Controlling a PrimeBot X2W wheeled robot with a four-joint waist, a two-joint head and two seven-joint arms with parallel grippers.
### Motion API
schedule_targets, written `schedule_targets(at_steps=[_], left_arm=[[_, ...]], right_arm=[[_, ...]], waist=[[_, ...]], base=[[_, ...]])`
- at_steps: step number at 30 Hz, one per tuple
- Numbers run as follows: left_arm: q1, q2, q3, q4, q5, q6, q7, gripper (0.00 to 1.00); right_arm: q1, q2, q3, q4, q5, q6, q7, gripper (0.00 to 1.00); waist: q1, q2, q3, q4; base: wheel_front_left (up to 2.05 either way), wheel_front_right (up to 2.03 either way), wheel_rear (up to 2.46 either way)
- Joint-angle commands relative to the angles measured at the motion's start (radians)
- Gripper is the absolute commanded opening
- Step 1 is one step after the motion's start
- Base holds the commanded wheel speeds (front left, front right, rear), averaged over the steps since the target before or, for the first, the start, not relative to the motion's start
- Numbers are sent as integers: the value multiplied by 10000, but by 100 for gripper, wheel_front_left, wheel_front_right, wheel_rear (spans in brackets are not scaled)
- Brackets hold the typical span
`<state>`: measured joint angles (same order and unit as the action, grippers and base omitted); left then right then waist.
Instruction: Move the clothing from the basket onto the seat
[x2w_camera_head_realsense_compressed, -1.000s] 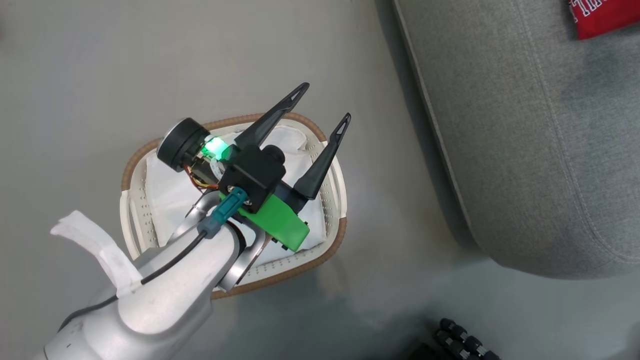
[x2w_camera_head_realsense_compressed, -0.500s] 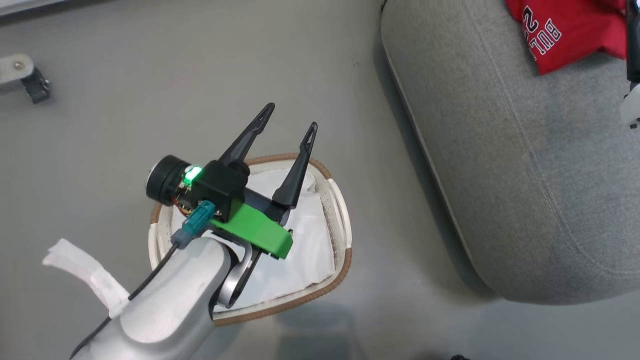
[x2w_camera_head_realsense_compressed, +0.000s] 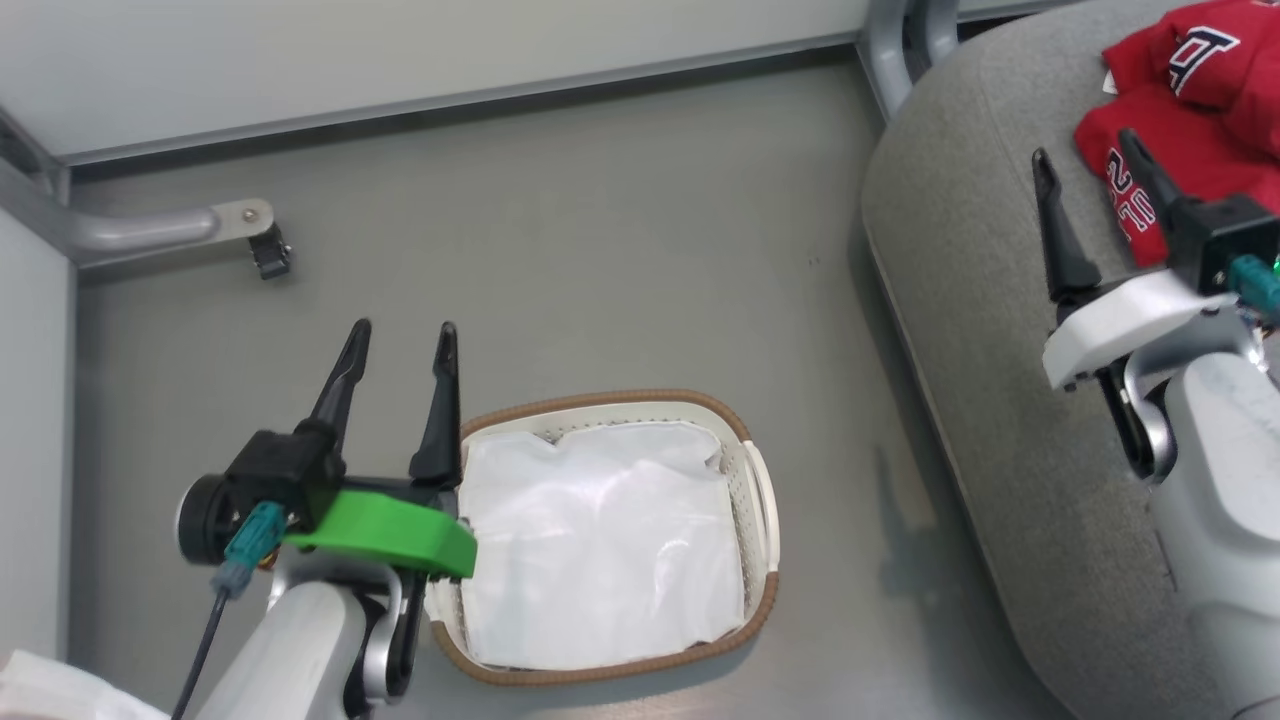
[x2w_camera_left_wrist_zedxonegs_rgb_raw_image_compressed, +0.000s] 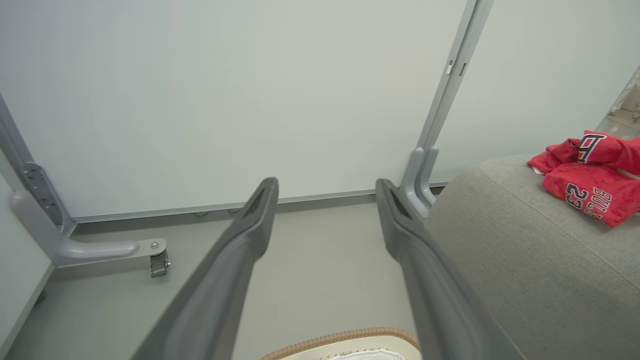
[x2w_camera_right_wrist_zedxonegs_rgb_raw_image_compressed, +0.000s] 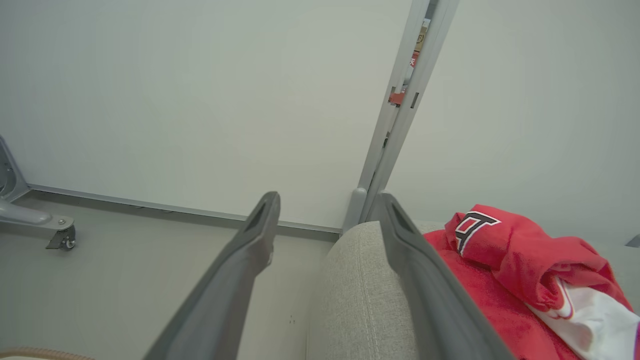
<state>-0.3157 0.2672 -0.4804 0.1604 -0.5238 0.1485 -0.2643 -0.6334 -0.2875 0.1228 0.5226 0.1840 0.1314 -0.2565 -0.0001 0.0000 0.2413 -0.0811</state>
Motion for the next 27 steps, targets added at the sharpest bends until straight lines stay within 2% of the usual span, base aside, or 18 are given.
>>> schedule_targets(at_steps=[1, 6, 12, 21, 27], left_arm=[[405, -56, 275, -47, 169, 0, 3, 100], [1491, -377, 1387, -122, 419, -170, 2, 100], [2392, -857, 2236, -83, 760, -491, 2, 100], [3133, -1486, 2673, 284, 1308, -1028, 3, 100], [3495, -1715, 3086, 429, 1441, -1254, 3, 100]], right_arm=[[380, 140, -116, -92, -114, -15, -67, 100], [1461, 1219, -297, -422, -537, -15, -88, 100], [2784, 2039, -482, -1216, -824, -15, -96, 100], [4570, 2329, -822, -2074, -950, -15, -97, 100], [5230, 2349, -569, -2551, -551, -15, -87, 100]], waist=[[1, 0, -810, 793], [1, 0, -1120, 1092], [1, 0, -1289, 1360], [1, 0, -1679, 1625], [1, 0, -1921, 1556]], base=[[0, 0, 0], [0, 0, 0], [0, 0, 0], [0, 0, 0], [0, 0, 0]])
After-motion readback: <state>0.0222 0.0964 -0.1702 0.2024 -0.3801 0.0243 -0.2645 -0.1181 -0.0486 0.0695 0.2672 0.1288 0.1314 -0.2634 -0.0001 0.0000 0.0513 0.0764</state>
